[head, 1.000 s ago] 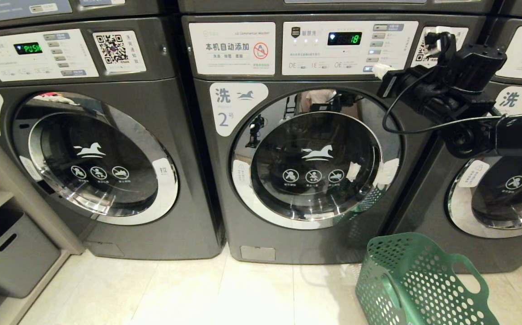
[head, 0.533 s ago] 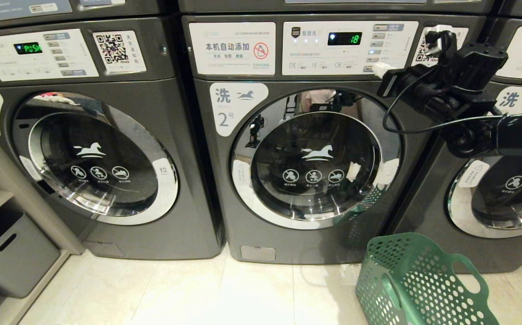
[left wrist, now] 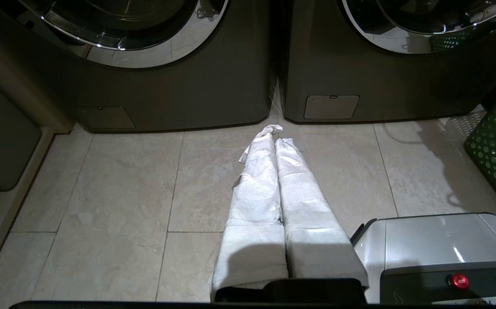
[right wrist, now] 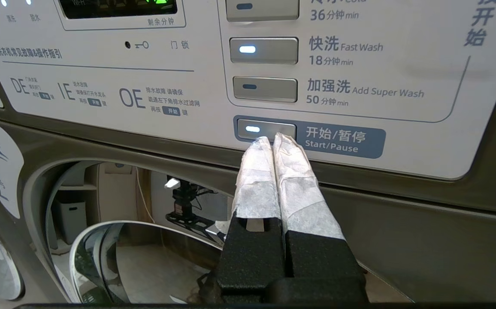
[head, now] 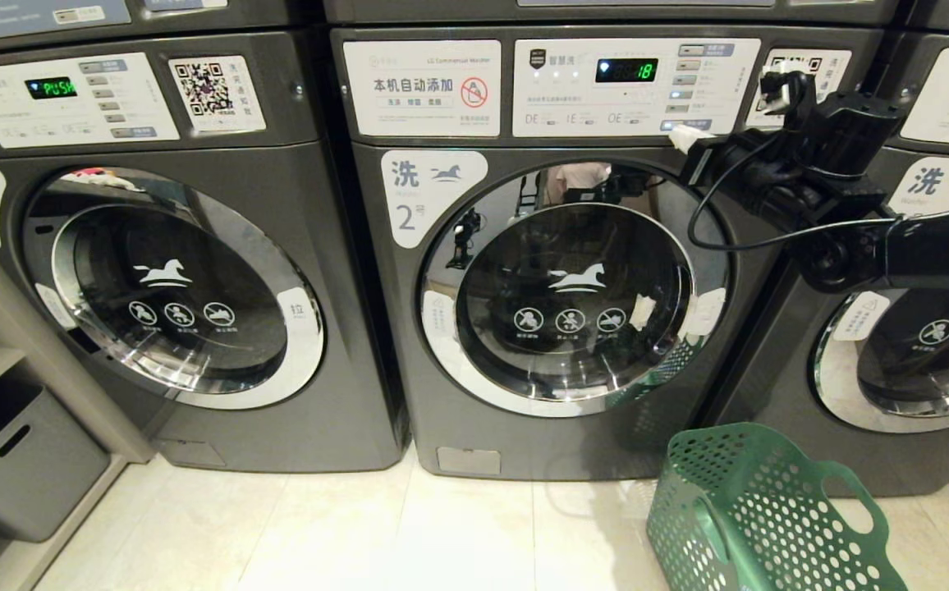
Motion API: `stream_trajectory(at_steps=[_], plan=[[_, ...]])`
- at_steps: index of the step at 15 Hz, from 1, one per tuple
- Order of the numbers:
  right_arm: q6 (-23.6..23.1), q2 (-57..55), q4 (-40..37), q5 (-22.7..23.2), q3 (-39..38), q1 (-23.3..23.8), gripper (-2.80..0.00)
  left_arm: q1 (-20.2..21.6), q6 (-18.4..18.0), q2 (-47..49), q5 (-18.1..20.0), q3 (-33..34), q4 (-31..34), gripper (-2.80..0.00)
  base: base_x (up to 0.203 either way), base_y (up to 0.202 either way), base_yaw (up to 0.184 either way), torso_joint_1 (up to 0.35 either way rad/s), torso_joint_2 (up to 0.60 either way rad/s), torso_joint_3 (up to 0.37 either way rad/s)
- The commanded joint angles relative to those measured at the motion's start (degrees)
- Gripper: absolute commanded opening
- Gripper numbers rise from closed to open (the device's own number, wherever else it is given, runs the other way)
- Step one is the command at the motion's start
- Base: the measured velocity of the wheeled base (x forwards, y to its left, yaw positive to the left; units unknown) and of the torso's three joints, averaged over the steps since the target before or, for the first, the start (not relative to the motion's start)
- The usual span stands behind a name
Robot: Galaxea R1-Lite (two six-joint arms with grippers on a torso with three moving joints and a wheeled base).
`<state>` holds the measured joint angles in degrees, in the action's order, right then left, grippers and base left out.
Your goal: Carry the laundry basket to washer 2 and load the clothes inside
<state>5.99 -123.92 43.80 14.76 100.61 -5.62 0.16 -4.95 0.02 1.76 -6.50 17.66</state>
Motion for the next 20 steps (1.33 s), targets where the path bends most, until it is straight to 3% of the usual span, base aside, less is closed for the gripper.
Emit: stream_trajectory(at_steps=[1, 20], plan=[[0.07, 0.10, 0.34, 0.00, 0.03, -0.01, -2.80, 0.02, -0.06, -0.11, 0.00, -0.01, 0.09, -2.80, 0.000, 0.000, 0.000, 0.000, 0.00, 0.000], [0.04, -2.29, -0.47, -0.09, 3.96, -0.01, -2.80, 0.02, -0.06, -0.09, 0.00, -0.01, 0.09, -2.80, 0.000, 0.000, 0.000, 0.000, 0.00, 0.000]])
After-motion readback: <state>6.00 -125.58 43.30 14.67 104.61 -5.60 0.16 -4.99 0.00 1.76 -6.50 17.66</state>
